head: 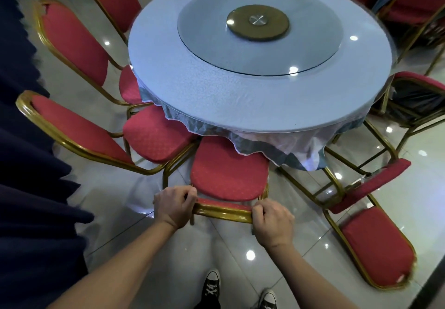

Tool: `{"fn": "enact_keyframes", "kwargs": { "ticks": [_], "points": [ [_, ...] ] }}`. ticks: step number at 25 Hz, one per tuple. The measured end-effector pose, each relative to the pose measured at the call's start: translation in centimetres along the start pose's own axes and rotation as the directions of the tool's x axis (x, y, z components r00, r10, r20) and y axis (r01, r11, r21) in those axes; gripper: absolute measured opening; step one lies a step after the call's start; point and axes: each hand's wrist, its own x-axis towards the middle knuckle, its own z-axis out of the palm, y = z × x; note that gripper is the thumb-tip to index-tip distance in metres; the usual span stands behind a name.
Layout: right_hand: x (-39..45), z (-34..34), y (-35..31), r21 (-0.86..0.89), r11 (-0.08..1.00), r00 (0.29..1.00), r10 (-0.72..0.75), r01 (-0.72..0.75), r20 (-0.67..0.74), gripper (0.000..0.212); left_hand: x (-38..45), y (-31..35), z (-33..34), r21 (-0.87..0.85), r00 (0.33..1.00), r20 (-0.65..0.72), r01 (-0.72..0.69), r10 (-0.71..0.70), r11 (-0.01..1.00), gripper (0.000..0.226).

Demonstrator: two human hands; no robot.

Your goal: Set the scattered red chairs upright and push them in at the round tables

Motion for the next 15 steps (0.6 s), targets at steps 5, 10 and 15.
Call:
{"fn": "enact_keyframes", "kwargs": {
  "ticks": [5,10,15],
  "points": [
    [-0.3,-0.9,-0.3,-0.053,0.998,0.992,0.020,-0.014,0.124,0.049,-0.3,0.4,-0.6,0.020,0.993,0.116,0.002,-0.004,1.000,0.061],
    [-0.2,-2.2,-0.6,-0.023,0.999,0.988,-0.020,0.024,0.152,0.047,-0.7,1.2,-1.3,-0.017,0.994,0.089,-0.069,0.070,0.997,0.066],
    [-0.3,-4.5,-0.3,-0.021,0.998,0.996,-0.050,0.052,0.079,0.043,-1.9,3.7,-1.7,0.023,0.978,0.068,-0.197,0.195,0.980,0.059]
  ]
}}
